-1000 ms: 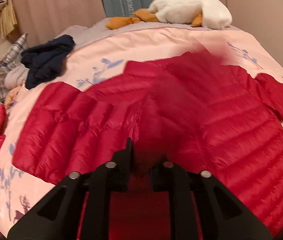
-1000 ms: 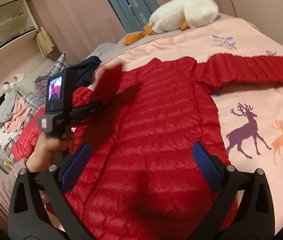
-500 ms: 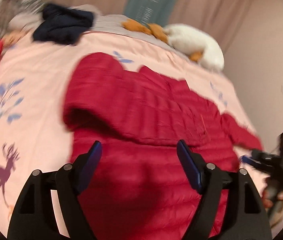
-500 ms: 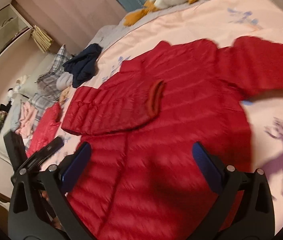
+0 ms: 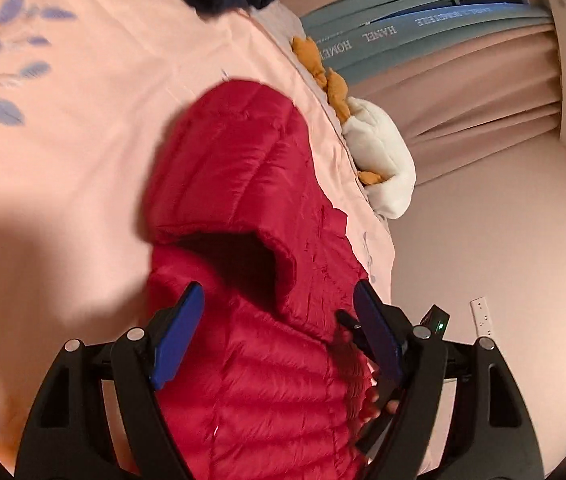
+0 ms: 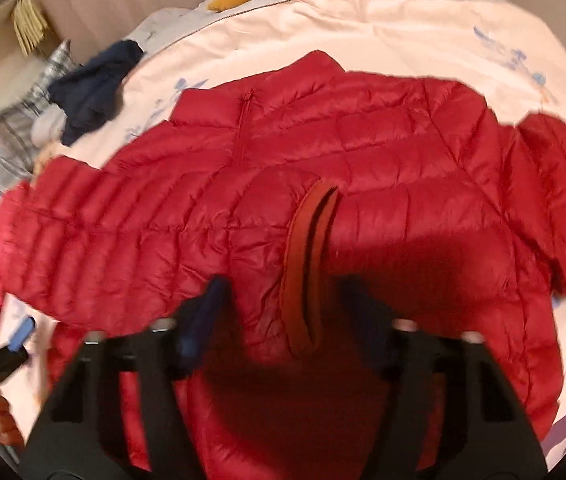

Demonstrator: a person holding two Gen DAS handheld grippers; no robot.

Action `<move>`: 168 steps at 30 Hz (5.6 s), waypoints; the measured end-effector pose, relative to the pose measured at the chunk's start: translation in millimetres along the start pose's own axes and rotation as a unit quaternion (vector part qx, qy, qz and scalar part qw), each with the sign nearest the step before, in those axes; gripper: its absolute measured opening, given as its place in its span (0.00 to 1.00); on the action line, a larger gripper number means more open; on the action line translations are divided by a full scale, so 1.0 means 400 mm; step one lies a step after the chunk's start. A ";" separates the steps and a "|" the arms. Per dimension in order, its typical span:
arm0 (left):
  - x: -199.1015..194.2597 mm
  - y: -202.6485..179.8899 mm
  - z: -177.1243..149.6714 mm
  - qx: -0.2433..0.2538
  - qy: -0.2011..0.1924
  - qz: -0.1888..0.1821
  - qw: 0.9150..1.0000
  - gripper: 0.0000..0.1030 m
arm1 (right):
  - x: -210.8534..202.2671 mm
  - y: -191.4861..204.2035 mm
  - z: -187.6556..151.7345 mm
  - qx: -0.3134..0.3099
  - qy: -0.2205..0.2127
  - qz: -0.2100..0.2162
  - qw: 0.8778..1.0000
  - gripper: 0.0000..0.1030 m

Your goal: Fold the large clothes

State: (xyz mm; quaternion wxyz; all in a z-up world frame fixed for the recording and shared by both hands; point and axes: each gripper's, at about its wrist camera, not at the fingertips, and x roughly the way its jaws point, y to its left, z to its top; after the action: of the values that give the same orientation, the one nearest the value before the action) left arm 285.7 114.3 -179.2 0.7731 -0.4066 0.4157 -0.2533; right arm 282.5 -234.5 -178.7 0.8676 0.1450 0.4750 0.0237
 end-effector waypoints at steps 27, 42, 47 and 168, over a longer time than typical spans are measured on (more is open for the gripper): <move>-0.016 -0.006 0.017 0.113 -0.026 0.218 0.969 0.77 | -0.180 -0.131 0.028 -0.054 -0.081 -0.061 0.993 0.37; 0.197 -0.129 0.115 0.218 -0.051 0.292 0.930 0.48 | -0.067 -0.039 0.080 -0.087 -0.072 -0.041 0.993 0.31; 0.244 -0.059 0.143 0.184 -0.013 0.304 0.934 0.48 | 0.006 -0.064 0.074 -0.081 -0.039 -0.047 0.995 0.31; 0.057 -0.185 -0.282 0.007 0.058 0.010 0.998 0.99 | -0.263 0.034 -0.247 -0.224 -0.120 0.005 0.967 0.62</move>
State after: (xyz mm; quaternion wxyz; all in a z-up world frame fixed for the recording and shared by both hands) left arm 198.0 10.5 -163.7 0.7529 -0.3816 0.4621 -0.2721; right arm 143.9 -217.6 -139.0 0.9286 -0.0483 0.3490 0.1162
